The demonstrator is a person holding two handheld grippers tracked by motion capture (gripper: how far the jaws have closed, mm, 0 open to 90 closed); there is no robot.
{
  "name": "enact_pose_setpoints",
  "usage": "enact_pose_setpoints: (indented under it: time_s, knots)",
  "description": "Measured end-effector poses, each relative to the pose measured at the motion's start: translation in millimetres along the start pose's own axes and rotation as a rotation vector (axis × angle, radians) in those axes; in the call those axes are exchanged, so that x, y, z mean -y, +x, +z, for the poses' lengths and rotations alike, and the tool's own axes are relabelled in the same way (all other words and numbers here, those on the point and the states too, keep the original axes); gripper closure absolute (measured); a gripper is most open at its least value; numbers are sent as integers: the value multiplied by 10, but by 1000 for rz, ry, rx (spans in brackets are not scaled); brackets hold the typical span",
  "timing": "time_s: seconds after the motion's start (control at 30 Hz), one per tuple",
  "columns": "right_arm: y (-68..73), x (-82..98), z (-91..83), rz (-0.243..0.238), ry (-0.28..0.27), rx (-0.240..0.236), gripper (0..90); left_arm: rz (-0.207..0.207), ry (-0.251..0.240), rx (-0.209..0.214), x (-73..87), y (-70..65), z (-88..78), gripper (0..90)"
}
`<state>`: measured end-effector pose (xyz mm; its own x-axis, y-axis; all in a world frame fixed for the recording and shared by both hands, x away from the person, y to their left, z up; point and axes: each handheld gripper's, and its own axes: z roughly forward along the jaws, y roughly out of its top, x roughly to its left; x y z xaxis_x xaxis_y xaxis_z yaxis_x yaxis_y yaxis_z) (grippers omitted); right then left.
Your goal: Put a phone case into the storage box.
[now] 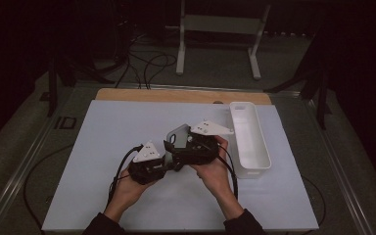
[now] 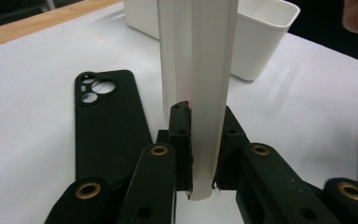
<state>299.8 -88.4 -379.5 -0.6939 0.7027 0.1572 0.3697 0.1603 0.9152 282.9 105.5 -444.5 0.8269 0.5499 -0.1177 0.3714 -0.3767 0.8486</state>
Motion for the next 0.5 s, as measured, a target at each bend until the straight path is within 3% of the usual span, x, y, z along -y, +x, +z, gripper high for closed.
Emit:
enact_pose_setpoints:
  time_s: [0.5]
  knots:
    - [36,-1,-26,-45,-14,-8,167,5,-9,-12,1,2,5,781]
